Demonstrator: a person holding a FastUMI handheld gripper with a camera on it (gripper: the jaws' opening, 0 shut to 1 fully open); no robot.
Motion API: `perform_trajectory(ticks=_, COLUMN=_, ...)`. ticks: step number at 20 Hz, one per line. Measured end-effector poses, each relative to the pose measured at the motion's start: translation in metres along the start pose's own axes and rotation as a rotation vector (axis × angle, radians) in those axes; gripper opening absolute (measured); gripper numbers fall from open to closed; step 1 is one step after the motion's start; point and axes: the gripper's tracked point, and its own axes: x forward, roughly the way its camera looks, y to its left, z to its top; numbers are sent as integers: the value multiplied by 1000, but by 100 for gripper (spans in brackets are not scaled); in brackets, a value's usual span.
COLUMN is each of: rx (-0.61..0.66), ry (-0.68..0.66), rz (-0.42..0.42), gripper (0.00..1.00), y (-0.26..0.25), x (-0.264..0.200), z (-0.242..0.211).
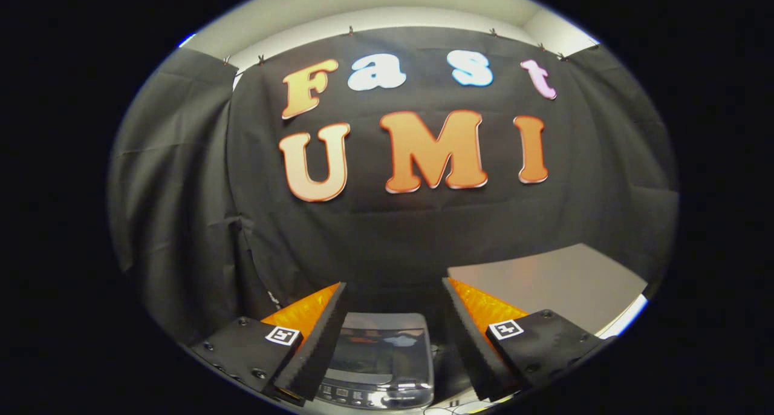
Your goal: Put the clothes into the washing machine and then close the washing machine lid.
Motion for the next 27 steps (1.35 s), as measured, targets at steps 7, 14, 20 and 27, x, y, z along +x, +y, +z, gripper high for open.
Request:
perform_trajectory(ticks=7, rx=-62, ry=-60, rz=-51, gripper=98, y=-92, x=-91, z=51)
perform_trajectory(ticks=14, rx=-127, ry=-102, rz=-109, gripper=98, y=-183, x=-156, z=71)
perform_trajectory(ticks=20, rx=-98, ry=-147, rz=-81, gripper=98, y=-209, x=-175, z=84)
perform_trajectory(ticks=27, rx=-80, ry=-158, rz=-73, gripper=98, y=-214, x=-190, z=92)
